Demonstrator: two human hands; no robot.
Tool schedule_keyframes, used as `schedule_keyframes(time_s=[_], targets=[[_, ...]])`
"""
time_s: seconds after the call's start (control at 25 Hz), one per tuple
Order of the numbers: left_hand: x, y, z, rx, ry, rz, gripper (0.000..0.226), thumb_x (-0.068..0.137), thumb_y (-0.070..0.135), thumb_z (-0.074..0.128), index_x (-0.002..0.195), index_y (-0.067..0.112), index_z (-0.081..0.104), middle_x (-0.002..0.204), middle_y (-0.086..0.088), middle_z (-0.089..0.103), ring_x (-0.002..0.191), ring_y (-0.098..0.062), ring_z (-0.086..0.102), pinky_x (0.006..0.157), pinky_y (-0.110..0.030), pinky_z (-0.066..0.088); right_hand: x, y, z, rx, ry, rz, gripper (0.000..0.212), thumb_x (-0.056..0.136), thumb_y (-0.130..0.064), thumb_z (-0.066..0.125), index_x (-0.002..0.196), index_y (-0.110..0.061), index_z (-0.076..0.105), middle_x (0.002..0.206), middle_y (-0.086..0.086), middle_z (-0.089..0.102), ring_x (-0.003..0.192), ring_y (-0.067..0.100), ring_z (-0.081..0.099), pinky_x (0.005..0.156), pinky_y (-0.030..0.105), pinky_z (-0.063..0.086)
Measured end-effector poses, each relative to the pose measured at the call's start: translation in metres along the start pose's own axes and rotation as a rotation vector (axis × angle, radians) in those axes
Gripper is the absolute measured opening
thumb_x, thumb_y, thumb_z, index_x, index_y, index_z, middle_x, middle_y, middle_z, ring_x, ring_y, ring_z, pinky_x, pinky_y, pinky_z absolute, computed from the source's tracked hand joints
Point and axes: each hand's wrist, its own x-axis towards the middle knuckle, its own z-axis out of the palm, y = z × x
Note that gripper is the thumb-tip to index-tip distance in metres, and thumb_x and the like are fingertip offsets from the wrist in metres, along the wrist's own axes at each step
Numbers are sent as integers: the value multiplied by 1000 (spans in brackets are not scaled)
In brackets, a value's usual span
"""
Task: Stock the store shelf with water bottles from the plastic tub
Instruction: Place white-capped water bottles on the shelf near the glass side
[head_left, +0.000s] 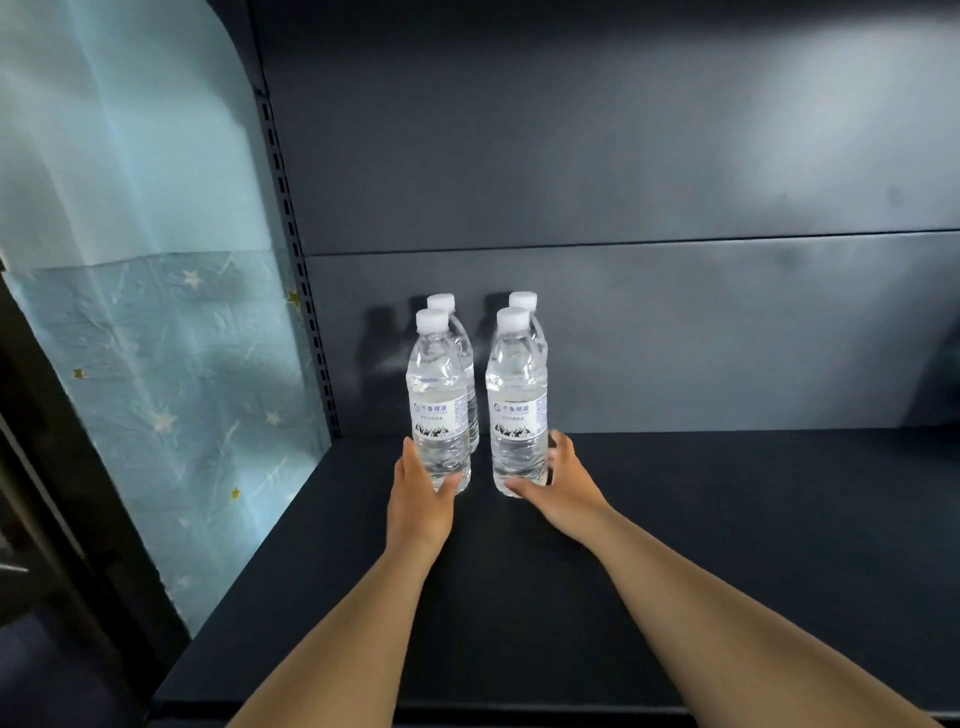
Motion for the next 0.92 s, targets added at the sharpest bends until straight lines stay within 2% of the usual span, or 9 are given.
schedule_keyframes(time_s=[0.12, 0.24, 0.32, 0.4, 0.52, 0.64, 0.76, 0.92], targets=[[-8, 19, -23, 439, -97, -1, 64, 91, 41, 54, 142, 12, 29, 139, -9, 44, 126, -27, 46, 97, -41, 45, -17, -7, -59, -318, -8, -11, 86, 82, -40, 69, 149, -24, 18, 154, 4, 25, 141, 23, 28, 113, 36, 28], [-23, 61, -60, 773, -215, 47, 66, 85, 54, 55, 136, 16, 37, 136, -9, 49, 125, -30, 47, 98, -41, 45, -42, -21, -138, -743, -32, -53, 87, 81, -53, 64, 149, -24, 18, 154, 8, 25, 141, 28, 24, 113, 42, 27], [-43, 100, -80, 980, -237, 136, 75, 83, 57, 56, 142, 17, 30, 142, -10, 43, 131, -30, 40, 103, -42, 40, -70, -32, -188, -964, -20, -74, 92, 78, -60, 63, 149, -24, 16, 153, 7, 25, 142, 29, 21, 112, 43, 25], [-78, 146, -91, 1134, -233, 214, 81, 85, 58, 52, 148, 19, 19, 152, -9, 29, 139, -29, 28, 110, -43, 33, -102, -41, -233, -1091, 10, -109, 95, 75, -61, 64, 149, -25, 17, 151, 6, 26, 142, 28, 20, 111, 43, 24], [-145, 208, -85, 1211, -202, 271, 83, 85, 60, 51, 149, 21, 16, 157, -8, 16, 144, -28, 17, 112, -43, 26, -160, -44, -285, -1161, 84, -259, 92, 73, -58, 68, 146, -26, 23, 148, 6, 31, 139, 26, 23, 109, 42, 26], [-216, 244, -58, 1152, -181, 304, 79, 86, 61, 47, 149, 22, 17, 157, -9, 17, 144, -29, 16, 112, -44, 25, -226, -29, -323, -1013, 165, -372, 90, 72, -56, 70, 145, -25, 28, 149, 5, 30, 140, 26, 22, 109, 45, 26], [-282, 254, -22, 1115, -247, 326, 75, 90, 63, 35, 150, 23, 12, 156, -10, 16, 144, -29, 15, 114, -45, 23, -282, 7, -344, -940, 150, -392, 89, 72, -55, 70, 145, -25, 30, 151, 5, 28, 141, 26, 20, 110, 49, 25], [-349, 246, 30, 1121, -333, 356, 74, 93, 59, 33, 151, 21, 7, 157, -12, 10, 145, -28, 11, 115, -44, 21, -333, 71, -358, -958, 128, -340, 84, 77, -52, 67, 146, -23, 27, 153, 7, 22, 143, 26, 15, 112, 47, 22]])
